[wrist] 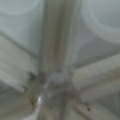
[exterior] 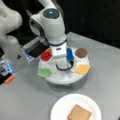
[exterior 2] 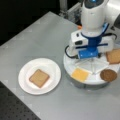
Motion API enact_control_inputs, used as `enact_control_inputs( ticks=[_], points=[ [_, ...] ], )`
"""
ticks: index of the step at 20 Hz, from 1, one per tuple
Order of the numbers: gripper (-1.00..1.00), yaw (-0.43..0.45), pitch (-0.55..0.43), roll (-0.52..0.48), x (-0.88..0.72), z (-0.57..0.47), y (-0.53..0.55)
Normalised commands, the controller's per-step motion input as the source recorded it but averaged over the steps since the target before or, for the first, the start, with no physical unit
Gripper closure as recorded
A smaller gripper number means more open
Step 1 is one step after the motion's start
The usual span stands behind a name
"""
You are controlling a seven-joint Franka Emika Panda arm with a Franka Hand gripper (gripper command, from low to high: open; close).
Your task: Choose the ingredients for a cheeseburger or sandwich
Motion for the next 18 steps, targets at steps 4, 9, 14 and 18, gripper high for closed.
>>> enact_control_inputs(
  ticks=[4, 9, 14, 18],
  points=[
    [-1.00, 0.127, -0.057, 0.073, 0.04, -0.07, -0.09],
    [-1.00, 0.127, -0.047, 0.062, 0.01, -0.05, -0.08],
    [-1.00, 0.127, -0.048, 0.062, 0.01, -0.05, -0.08],
    [-1.00, 0.127, -0.048, 0.062, 0.01, -0.05, -0.08]
  ],
)
